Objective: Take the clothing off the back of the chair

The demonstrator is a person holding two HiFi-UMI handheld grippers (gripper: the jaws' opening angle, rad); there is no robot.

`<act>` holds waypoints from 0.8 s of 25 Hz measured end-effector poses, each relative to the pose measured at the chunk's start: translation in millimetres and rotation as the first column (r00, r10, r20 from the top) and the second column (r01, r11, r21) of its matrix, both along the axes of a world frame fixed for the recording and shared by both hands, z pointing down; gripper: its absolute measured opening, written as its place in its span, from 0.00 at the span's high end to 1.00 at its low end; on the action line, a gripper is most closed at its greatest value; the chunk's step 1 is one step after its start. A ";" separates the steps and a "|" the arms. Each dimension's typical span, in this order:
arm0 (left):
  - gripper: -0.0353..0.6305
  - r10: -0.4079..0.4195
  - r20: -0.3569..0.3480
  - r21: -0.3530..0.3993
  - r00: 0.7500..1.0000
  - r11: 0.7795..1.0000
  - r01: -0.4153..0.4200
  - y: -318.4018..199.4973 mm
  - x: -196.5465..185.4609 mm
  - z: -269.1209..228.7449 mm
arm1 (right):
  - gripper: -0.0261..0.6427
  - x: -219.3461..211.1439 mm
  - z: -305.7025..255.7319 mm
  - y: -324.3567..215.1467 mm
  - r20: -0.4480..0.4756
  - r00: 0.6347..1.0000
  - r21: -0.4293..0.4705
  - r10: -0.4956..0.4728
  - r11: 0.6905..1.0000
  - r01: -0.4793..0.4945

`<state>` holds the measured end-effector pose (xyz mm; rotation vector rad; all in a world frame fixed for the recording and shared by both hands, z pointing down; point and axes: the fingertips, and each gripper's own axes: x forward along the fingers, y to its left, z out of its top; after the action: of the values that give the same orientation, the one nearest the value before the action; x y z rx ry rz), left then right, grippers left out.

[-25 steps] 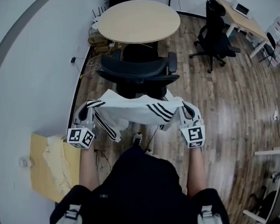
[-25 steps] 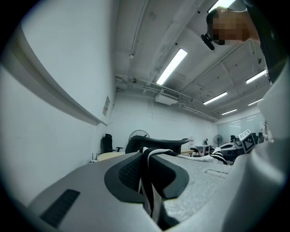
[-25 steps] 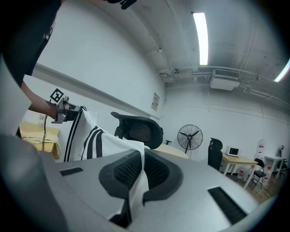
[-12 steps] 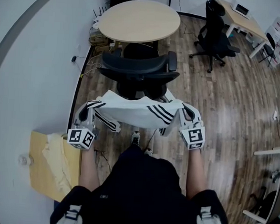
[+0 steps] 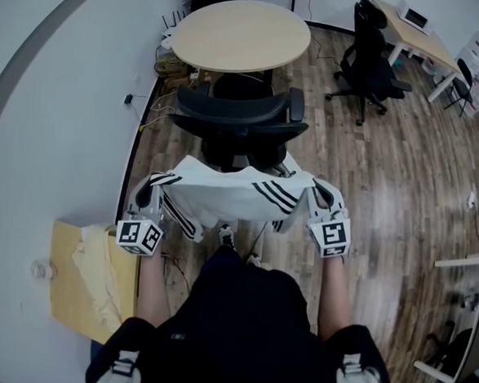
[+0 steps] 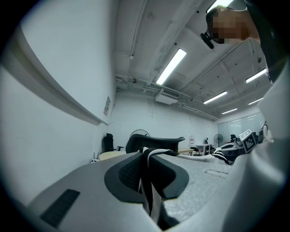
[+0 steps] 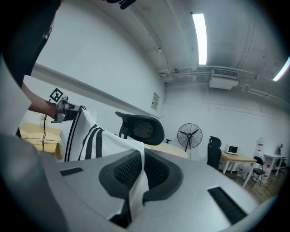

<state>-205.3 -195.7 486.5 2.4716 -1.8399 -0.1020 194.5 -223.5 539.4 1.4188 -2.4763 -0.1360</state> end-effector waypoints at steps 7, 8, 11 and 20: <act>0.93 -0.003 0.002 -0.008 1.000 1.000 0.003 1.2 -1.4 2.0 | 0.97 -1.0 -0.5 -1.9 0.003 1.000 -0.002 0.003 1.000 -0.003; 0.93 -0.003 0.002 -0.007 1.000 1.000 0.003 0.3 -1.4 2.1 | 0.97 -1.0 0.0 -2.6 0.003 1.000 -0.001 0.003 1.000 -0.003; 0.93 -0.003 -0.001 -0.004 1.000 1.000 0.003 -3.8 0.2 1.9 | 0.97 0.5 1.3 -5.0 0.000 1.000 -0.001 0.005 1.000 -0.005; 0.93 0.011 -0.002 -0.002 1.000 1.000 -0.011 -8.7 1.0 4.5 | 0.97 1.1 0.9 -4.8 -0.010 1.000 -0.003 0.013 1.000 -0.013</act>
<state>-204.3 -204.3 491.1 2.4792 -1.8245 -0.1016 195.7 -228.4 540.2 1.4293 -2.4580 -0.1367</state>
